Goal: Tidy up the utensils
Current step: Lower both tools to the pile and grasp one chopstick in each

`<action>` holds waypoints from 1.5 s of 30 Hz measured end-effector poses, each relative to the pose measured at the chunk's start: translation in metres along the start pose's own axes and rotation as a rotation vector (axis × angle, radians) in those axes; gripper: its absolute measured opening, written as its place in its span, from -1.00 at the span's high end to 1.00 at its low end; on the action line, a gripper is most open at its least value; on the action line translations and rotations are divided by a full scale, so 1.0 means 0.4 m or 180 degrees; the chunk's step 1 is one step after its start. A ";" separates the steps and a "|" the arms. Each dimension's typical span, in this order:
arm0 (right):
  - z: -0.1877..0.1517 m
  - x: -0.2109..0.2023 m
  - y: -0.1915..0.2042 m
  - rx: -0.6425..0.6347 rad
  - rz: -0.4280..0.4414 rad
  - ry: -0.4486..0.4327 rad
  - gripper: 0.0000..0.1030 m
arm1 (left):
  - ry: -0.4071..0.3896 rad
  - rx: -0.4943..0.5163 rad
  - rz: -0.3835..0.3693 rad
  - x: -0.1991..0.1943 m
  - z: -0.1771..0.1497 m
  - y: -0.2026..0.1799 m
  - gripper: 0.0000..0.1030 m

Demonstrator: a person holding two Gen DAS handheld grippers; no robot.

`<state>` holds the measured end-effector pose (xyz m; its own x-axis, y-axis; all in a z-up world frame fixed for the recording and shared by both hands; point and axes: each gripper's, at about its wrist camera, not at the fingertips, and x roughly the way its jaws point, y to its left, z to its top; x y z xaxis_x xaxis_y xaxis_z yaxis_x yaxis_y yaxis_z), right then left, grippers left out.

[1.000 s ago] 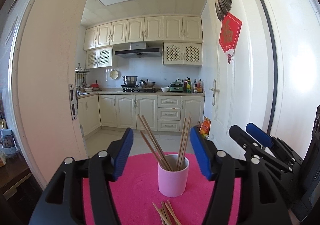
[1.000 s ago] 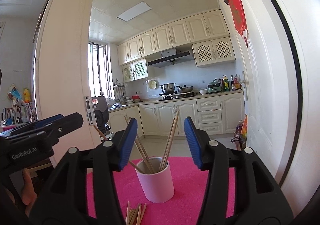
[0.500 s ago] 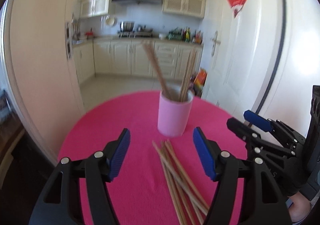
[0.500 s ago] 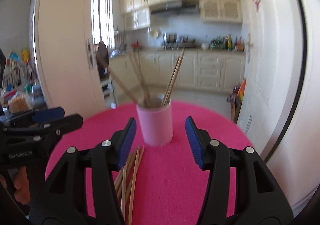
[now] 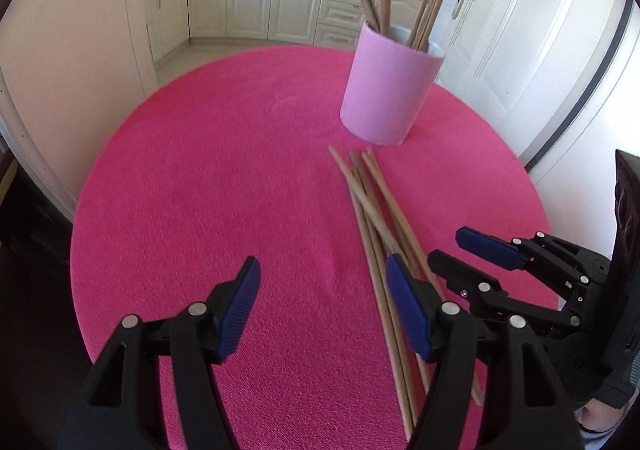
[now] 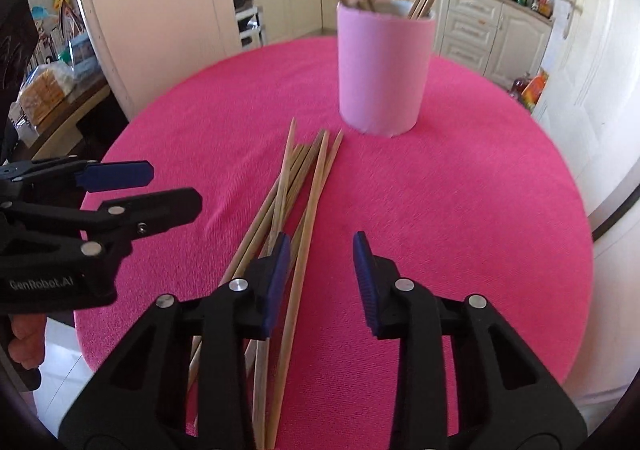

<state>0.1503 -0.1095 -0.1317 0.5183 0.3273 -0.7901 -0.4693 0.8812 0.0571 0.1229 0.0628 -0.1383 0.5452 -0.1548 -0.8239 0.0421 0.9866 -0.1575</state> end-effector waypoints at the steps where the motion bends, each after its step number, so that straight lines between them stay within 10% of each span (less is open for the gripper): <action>1: -0.001 0.008 0.001 -0.0003 -0.0015 0.0049 0.48 | 0.0029 0.0007 0.0002 0.007 0.007 -0.013 -0.25; 15: 0.004 0.050 -0.005 -0.0060 -0.0033 0.0337 0.81 | 0.0398 0.0075 0.0044 0.075 -0.005 -0.019 0.13; 45: -0.005 0.032 -0.089 0.0087 0.0302 0.0451 0.81 | 0.0567 0.0349 0.0496 0.114 0.041 -0.144 0.16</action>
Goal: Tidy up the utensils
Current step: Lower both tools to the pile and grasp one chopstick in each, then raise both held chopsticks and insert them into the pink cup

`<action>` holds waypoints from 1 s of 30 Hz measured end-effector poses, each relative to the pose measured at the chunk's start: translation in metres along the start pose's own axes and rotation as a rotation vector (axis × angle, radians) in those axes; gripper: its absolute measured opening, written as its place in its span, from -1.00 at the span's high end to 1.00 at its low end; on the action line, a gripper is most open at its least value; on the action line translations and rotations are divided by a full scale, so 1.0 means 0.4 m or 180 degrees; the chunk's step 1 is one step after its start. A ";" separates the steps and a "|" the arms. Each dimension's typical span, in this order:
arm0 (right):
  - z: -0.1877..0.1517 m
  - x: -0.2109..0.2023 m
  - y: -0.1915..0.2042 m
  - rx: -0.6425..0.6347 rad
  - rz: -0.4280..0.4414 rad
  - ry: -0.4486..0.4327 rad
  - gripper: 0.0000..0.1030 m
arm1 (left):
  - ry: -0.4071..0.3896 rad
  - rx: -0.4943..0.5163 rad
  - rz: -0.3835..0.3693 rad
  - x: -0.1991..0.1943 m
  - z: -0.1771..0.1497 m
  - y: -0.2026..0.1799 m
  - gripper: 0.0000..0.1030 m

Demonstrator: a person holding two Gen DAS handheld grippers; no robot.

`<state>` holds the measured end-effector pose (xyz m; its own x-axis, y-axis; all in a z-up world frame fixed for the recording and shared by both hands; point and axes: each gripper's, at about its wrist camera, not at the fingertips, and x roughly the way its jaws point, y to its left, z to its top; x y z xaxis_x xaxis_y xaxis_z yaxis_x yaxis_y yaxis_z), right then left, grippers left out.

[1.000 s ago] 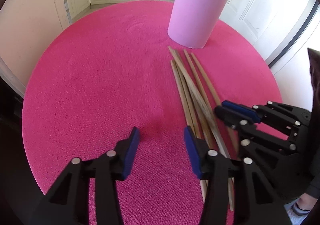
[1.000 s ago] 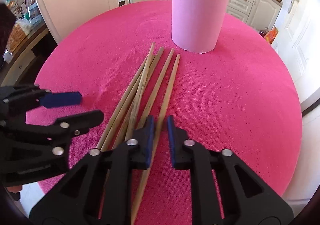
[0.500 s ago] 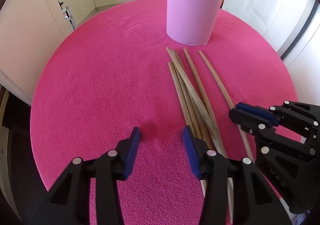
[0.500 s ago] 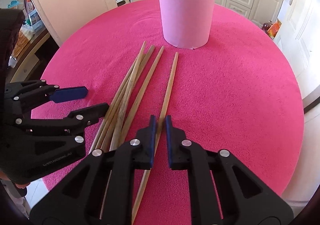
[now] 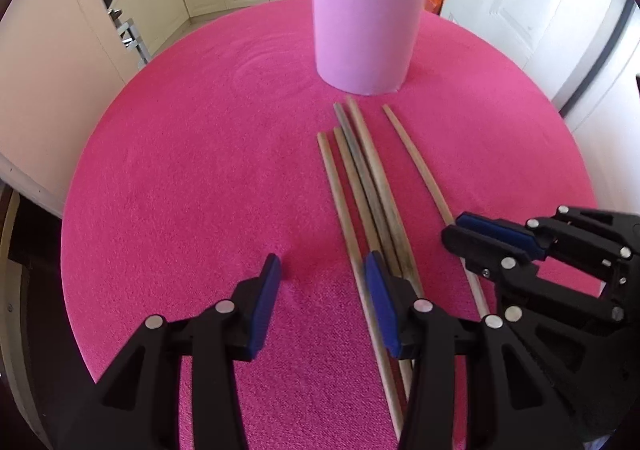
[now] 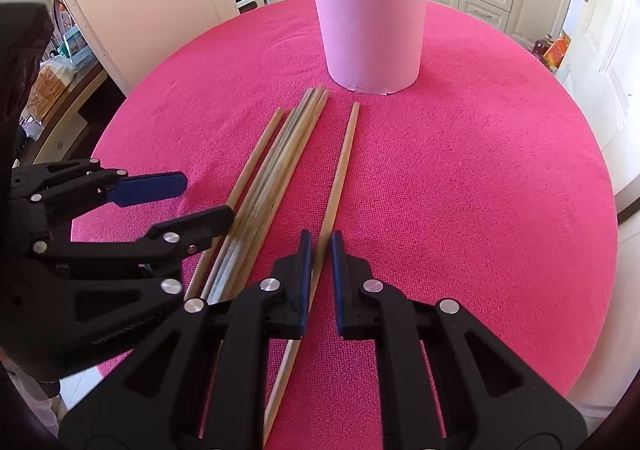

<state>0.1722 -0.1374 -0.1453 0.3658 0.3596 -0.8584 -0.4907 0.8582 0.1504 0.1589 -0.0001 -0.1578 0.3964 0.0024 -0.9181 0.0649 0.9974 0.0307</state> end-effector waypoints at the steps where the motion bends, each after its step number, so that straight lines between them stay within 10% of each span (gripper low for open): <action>1: 0.001 0.000 0.000 -0.0014 0.0003 0.0022 0.81 | 0.0022 0.0035 0.0028 0.006 0.000 -0.005 0.16; 8: 0.022 0.010 0.025 -0.0190 -0.0120 0.0184 0.81 | 0.0031 0.0065 -0.0036 -0.005 -0.010 -0.014 0.84; 23: -0.003 -0.038 -0.030 0.0046 -0.0034 -0.0011 0.89 | -0.0032 -0.0290 -0.0396 -0.039 -0.018 0.060 0.89; 30: -0.006 -0.113 -0.056 0.0245 0.0279 -0.0480 0.89 | -0.0543 -0.0206 -0.0615 -0.127 -0.018 0.059 0.89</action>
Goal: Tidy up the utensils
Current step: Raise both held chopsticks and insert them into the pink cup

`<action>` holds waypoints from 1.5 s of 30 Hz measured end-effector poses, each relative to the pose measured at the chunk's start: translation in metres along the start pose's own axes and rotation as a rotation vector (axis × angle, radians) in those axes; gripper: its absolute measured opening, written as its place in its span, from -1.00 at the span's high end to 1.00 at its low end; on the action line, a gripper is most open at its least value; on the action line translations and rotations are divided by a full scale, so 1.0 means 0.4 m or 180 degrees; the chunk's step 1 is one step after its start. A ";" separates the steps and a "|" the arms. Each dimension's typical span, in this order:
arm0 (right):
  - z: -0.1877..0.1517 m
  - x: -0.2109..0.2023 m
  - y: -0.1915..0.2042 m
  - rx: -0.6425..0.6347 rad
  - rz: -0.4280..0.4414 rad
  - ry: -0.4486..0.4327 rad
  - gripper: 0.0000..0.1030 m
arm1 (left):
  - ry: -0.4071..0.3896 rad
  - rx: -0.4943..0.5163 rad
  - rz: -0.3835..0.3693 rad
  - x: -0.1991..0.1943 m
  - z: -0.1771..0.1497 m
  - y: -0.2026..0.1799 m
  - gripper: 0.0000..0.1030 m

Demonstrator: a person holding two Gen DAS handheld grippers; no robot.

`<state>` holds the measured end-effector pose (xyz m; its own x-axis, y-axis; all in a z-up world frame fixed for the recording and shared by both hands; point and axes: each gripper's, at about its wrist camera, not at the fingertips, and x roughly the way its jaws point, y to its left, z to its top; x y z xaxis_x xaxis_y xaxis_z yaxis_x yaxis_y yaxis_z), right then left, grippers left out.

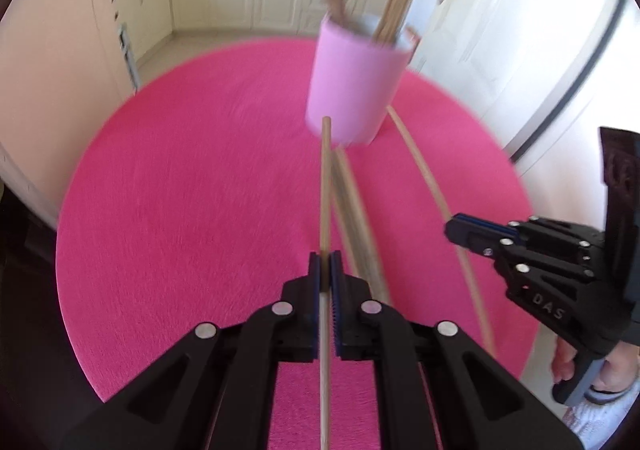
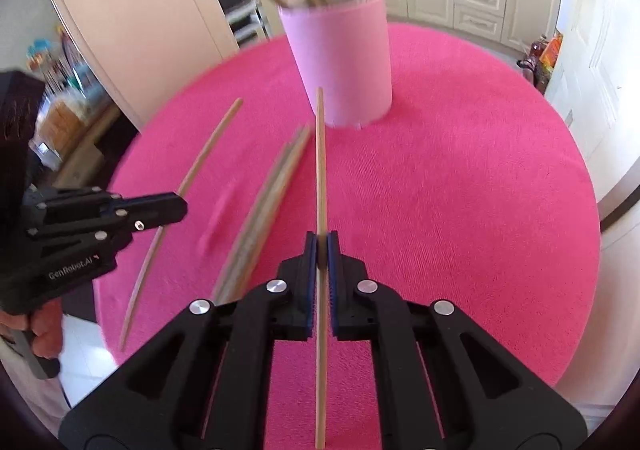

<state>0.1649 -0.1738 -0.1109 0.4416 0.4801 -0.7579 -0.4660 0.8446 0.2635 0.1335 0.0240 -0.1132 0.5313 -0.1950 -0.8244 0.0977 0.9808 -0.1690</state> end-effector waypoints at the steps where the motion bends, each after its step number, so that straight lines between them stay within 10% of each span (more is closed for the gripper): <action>1: 0.003 -0.014 0.000 0.0020 0.0055 -0.0088 0.89 | -0.0088 0.0029 -0.0036 -0.014 0.002 -0.007 0.89; 15: 0.093 -0.167 0.014 0.0111 0.0324 -0.1079 0.89 | -0.1798 0.0374 -0.0197 -0.134 0.092 -0.109 0.89; 32: 0.225 -0.224 -0.004 0.0154 0.0122 -0.2474 0.89 | -0.3192 0.0006 -0.0309 -0.171 0.218 -0.061 0.89; 45: 0.264 -0.180 -0.038 0.0178 -0.0092 -0.2985 0.89 | -0.3551 -0.0147 -0.0259 -0.097 0.299 -0.059 0.89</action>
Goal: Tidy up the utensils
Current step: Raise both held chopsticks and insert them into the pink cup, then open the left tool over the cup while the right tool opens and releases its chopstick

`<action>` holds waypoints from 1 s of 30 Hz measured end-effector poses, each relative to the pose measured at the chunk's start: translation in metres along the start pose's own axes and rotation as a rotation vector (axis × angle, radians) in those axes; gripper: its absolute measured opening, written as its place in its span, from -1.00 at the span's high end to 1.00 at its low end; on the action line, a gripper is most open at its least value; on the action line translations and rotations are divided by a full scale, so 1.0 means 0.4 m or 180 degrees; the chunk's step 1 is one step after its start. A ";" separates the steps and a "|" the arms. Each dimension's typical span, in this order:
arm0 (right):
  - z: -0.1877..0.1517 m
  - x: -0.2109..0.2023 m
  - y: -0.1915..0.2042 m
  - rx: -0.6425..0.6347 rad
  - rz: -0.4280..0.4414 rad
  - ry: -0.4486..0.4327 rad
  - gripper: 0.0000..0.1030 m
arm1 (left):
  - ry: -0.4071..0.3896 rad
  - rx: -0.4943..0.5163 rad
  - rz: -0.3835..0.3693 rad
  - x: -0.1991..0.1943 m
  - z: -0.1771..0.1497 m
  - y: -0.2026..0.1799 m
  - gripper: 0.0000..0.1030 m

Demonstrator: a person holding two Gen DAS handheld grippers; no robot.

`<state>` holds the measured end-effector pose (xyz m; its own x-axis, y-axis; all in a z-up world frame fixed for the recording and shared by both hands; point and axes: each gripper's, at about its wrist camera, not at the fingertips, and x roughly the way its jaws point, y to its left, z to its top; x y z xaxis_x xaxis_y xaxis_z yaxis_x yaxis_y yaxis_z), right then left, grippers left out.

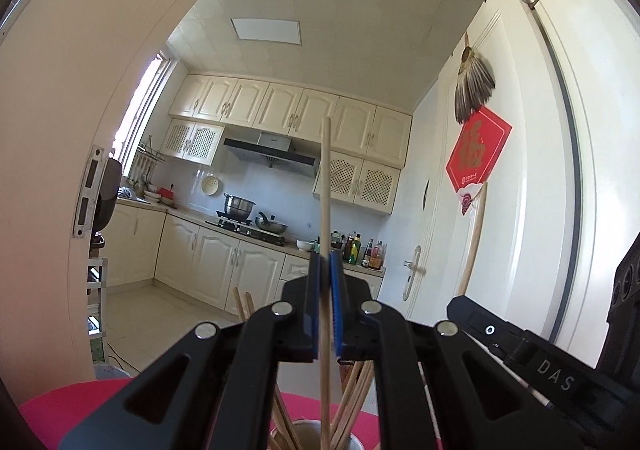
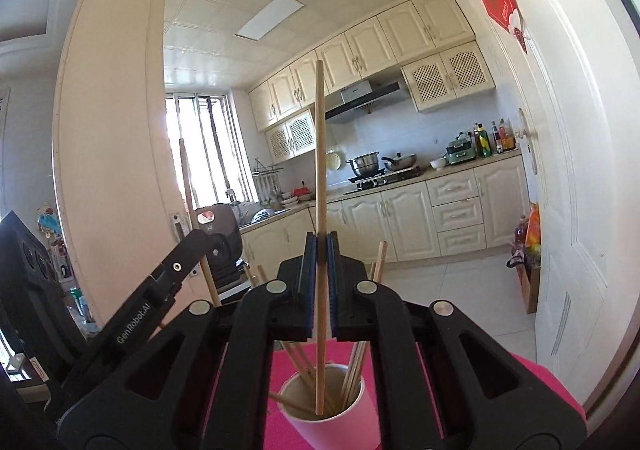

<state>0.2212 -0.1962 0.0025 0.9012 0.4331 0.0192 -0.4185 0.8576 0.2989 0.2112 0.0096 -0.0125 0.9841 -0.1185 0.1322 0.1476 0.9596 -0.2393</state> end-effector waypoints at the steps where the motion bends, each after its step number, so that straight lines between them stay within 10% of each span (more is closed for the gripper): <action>1: -0.004 0.005 -0.005 0.0015 -0.0001 -0.0005 0.89 | 0.0026 0.0008 -0.0003 0.009 -0.007 0.000 0.89; 25: -0.084 0.043 -0.010 -0.0047 0.0101 0.0096 0.89 | 0.0268 0.0068 -0.0007 0.064 -0.072 0.027 0.86; 30: -0.084 0.045 -0.011 -0.0053 0.0118 0.0115 0.89 | 0.0301 0.0070 -0.0006 0.062 -0.073 0.030 0.54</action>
<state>0.2353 -0.1828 -0.0305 0.8805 0.4740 -0.0047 -0.4535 0.8452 0.2826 0.2403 0.0107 -0.0401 0.9889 -0.1427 0.0409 0.1482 0.9647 -0.2178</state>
